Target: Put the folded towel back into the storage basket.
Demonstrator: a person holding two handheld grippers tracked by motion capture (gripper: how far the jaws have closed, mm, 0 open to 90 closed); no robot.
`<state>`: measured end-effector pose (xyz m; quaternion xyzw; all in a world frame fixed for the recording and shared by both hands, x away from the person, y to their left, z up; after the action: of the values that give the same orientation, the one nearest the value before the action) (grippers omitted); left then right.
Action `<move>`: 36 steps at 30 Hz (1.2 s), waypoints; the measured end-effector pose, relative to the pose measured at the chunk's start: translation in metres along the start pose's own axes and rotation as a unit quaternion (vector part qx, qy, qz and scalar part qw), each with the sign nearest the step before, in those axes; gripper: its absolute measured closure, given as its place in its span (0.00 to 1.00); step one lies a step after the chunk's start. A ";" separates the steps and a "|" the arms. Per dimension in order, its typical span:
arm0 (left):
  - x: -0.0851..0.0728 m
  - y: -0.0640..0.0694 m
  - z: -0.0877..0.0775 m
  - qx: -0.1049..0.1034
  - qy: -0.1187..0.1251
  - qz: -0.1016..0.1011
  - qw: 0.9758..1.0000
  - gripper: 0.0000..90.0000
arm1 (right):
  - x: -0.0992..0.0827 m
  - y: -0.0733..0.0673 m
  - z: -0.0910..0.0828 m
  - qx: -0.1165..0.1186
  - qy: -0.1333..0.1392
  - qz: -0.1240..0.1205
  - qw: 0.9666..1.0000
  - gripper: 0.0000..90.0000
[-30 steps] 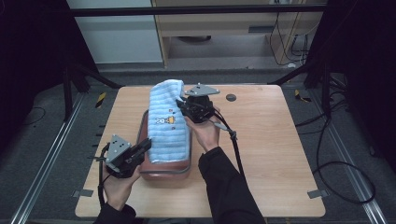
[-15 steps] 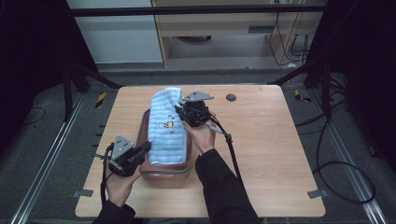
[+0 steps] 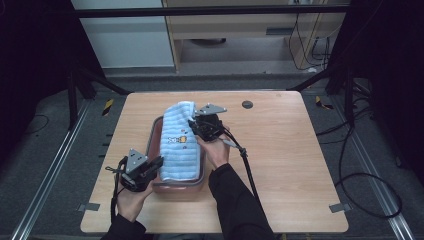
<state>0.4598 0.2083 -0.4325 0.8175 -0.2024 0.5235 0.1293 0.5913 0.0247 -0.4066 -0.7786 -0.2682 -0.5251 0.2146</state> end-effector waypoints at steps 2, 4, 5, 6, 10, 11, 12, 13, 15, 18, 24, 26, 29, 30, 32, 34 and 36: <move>-0.003 0.000 0.001 0.000 -0.006 0.000 1.000 0.96 | -0.003 0.000 0.002 0.000 -0.001 -0.002 1.000 0.88; -0.005 0.000 0.004 0.001 -0.010 0.001 1.000 0.96 | -0.006 0.000 0.004 0.000 -0.006 0.000 1.000 0.88; -0.007 0.000 0.005 0.002 -0.013 0.001 1.000 0.96 | -0.008 0.001 0.005 -0.001 -0.007 0.001 1.000 0.88; -0.008 0.000 0.006 0.002 -0.017 0.002 1.000 0.96 | -0.010 0.001 0.006 -0.001 -0.009 0.003 1.000 0.88; -0.012 0.001 0.009 0.004 -0.025 -0.001 1.000 0.96 | -0.019 0.003 0.012 -0.001 -0.015 0.008 1.000 0.88; -0.012 0.001 0.009 0.004 -0.025 -0.001 1.000 0.96 | -0.020 0.003 0.013 -0.002 -0.017 0.009 1.000 0.88; -0.013 0.000 0.010 0.004 -0.028 0.000 1.000 0.96 | -0.020 0.003 0.013 -0.002 -0.017 0.009 1.000 0.88; -0.015 0.000 0.012 0.005 -0.032 0.003 0.999 0.96 | -0.024 0.003 0.015 -0.003 -0.021 0.010 1.000 0.88; -0.016 0.001 0.013 0.006 -0.035 0.001 0.999 0.96 | -0.026 0.004 0.016 -0.003 -0.023 0.011 1.000 0.88; -0.017 0.000 0.014 0.009 -0.040 0.000 0.999 0.96 | -0.030 0.004 0.018 -0.004 -0.027 0.011 1.000 0.88; -0.020 -0.001 0.016 0.012 -0.051 -0.002 0.999 0.95 | -0.037 0.005 0.022 -0.004 -0.039 0.011 0.999 0.87; -0.021 -0.002 0.016 0.017 -0.053 -0.002 0.998 0.95 | -0.042 0.004 0.024 -0.005 -0.047 0.011 0.999 0.86; -0.022 -0.003 0.017 0.019 -0.060 -0.003 0.998 0.94 | -0.048 0.004 0.027 -0.007 -0.066 0.004 0.998 0.83; -0.022 -0.004 0.017 0.022 -0.059 -0.005 0.998 0.92 | -0.050 0.004 0.028 -0.009 -0.070 0.000 0.998 0.81; -0.022 -0.005 0.017 0.024 -0.057 -0.012 0.998 0.85 | -0.052 0.004 0.029 -0.009 -0.076 -0.004 0.997 0.75; -0.021 -0.006 0.016 0.026 -0.054 -0.014 0.998 0.79 | -0.052 0.005 0.027 -0.017 -0.066 -0.013 0.998 0.69; -0.019 -0.008 0.014 0.033 -0.044 -0.018 0.998 0.74 | -0.050 0.005 0.026 -0.014 -0.064 -0.012 0.998 0.64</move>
<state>0.4680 0.2131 -0.4554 0.8471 -0.1762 0.4908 0.1028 0.5969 0.0272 -0.4631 -0.8102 -0.2836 -0.4805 0.1797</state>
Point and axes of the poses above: each handheld gripper's, and its own axes: z roughly forward along the jaws, x roughly out of its top, y roughly to its right, the point moved 4 cm from there along z, roughly forward along the jaws, and after that the axes turned 5 degrees about y, right-handed, at the moved point
